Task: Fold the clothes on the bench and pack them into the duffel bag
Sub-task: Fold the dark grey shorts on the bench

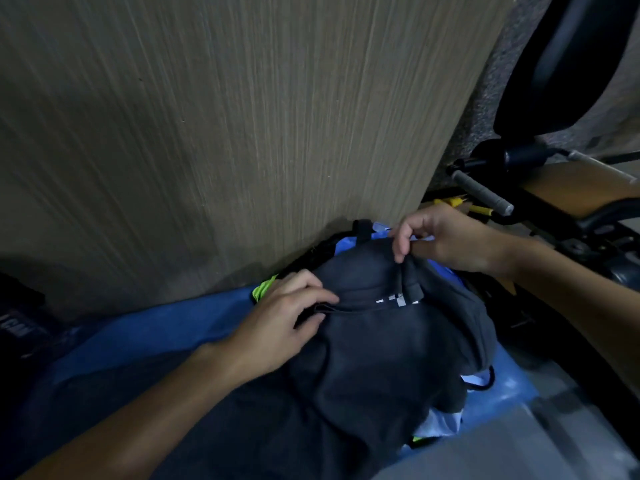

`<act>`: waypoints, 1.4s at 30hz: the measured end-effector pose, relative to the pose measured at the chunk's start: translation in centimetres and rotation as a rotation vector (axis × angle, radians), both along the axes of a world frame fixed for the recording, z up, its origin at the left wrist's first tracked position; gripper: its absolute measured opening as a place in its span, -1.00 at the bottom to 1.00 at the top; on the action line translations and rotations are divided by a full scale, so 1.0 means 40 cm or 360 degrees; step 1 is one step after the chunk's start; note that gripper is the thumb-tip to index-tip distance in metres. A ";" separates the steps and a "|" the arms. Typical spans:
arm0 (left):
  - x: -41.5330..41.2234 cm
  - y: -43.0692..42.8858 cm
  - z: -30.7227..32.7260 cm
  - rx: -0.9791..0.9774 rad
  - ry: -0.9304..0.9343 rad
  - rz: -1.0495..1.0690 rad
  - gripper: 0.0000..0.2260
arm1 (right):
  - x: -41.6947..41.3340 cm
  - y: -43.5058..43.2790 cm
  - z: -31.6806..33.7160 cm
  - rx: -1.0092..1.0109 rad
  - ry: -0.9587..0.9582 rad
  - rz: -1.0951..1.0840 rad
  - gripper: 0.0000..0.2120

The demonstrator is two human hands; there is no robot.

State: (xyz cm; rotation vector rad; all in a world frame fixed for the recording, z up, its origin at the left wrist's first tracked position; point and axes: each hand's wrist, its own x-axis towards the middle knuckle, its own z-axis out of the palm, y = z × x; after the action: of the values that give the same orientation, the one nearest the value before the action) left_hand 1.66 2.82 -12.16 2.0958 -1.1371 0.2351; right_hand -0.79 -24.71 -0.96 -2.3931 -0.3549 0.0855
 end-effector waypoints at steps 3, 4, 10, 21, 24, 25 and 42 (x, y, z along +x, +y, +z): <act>-0.023 -0.010 0.019 0.0095 0.0017 0.0005 -0.62 | -0.033 -0.004 -0.043 0.0056 -0.0131 -0.0293 -0.74; -0.022 -0.016 0.026 0.0178 -0.0054 0.0048 -0.55 | -0.039 0.000 -0.059 0.0131 -0.0207 -0.0438 -0.77; -0.006 -0.078 0.028 0.0380 -0.0068 0.0215 -0.59 | -0.077 0.024 -0.096 -0.0082 -0.0012 -0.0914 -0.60; -0.098 -0.126 0.105 0.0301 -0.0346 0.0281 -0.36 | -0.135 0.063 -0.037 0.0978 0.0082 -0.0708 -0.76; -0.121 -0.164 0.082 0.0582 -0.0430 0.0288 -0.28 | -0.136 0.007 -0.079 0.0379 -0.0186 -0.0853 -0.69; -0.124 -0.173 0.072 0.0638 -0.0448 0.0299 -0.27 | -0.142 -0.010 -0.090 0.0174 -0.0122 -0.0812 -0.60; -0.122 -0.261 0.052 0.0620 -0.0737 0.0405 -0.78 | -0.083 -0.056 -0.143 -0.0112 -0.0177 -0.1107 -0.64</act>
State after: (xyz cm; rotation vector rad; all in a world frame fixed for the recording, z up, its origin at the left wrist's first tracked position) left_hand -3.20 -7.60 -10.06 2.6223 -1.2496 0.6975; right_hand -4.12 -26.94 -6.68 -2.4608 0.4459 -0.3575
